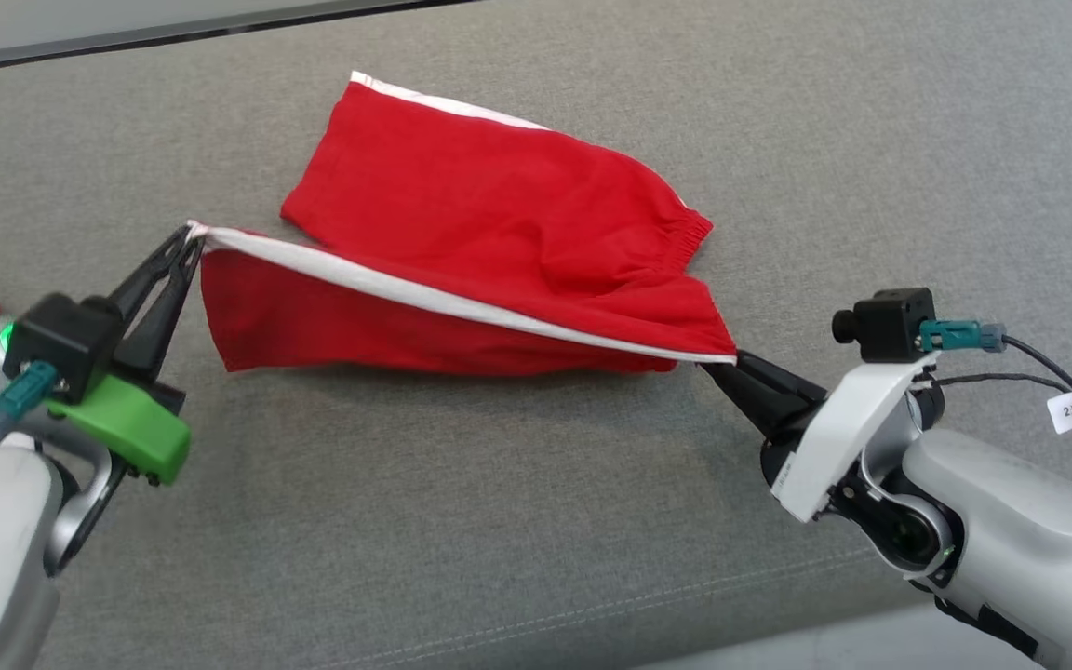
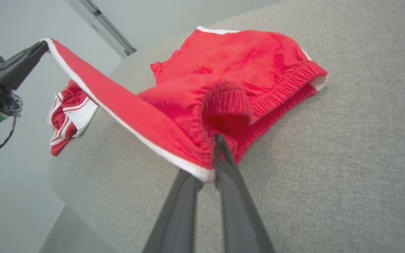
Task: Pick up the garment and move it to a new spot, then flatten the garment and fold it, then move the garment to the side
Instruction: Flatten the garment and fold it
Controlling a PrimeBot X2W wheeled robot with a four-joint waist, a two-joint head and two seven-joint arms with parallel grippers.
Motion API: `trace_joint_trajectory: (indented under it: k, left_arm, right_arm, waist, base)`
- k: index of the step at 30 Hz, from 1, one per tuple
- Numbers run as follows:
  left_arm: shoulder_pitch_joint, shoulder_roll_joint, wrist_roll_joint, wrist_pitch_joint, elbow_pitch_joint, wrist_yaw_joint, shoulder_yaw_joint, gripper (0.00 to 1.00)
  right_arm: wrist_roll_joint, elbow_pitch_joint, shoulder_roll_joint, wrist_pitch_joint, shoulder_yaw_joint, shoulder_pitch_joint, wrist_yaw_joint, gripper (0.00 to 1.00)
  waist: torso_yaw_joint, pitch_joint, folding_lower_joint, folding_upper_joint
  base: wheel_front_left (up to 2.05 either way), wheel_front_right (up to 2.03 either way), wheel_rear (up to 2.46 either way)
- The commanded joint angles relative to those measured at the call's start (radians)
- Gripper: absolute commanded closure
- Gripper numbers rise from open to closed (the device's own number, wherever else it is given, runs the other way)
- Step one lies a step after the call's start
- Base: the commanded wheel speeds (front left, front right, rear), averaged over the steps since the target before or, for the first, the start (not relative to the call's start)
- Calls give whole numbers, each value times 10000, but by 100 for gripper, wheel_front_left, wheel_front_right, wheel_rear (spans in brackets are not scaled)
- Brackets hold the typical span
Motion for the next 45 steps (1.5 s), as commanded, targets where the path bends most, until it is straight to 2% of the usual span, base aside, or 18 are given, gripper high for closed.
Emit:
trace_joint_trajectory:
  k: [1,6,23,36,45]
  left_arm:
    - [-557,318,-196,158,47,-3,-325,100]
    - [-2082,907,-957,514,359,-7,-1530,100]
    - [-6651,2209,-2572,1171,2427,3,-4622,100]
    - [-8864,2057,-3703,1471,4184,7,-6804,100]
    - [-9466,1944,-4287,1018,5257,7,-7912,100]
  right_arm:
    - [4,91,156,-87,-117,-163,-16,100]
    - [-24,350,630,-84,-247,-593,-16,100]
    - [322,1373,2222,-317,-333,-2516,-16,100]
    - [1064,3015,3401,2,-86,-4125,-16,100]
    - [1511,3670,4106,-105,218,-4612,-14,100]
  waist:
    - [-537,529,1,0]
    - [-926,1005,1,0]
    - [-2008,2266,1,0]
    - [-2672,3034,1,0]
    - [-3070,3398,1,0]
  base:
    - [0,0,0]
    - [0,0,0]
    - [0,0,0]
    - [0,0,0]
    - [0,0,0]
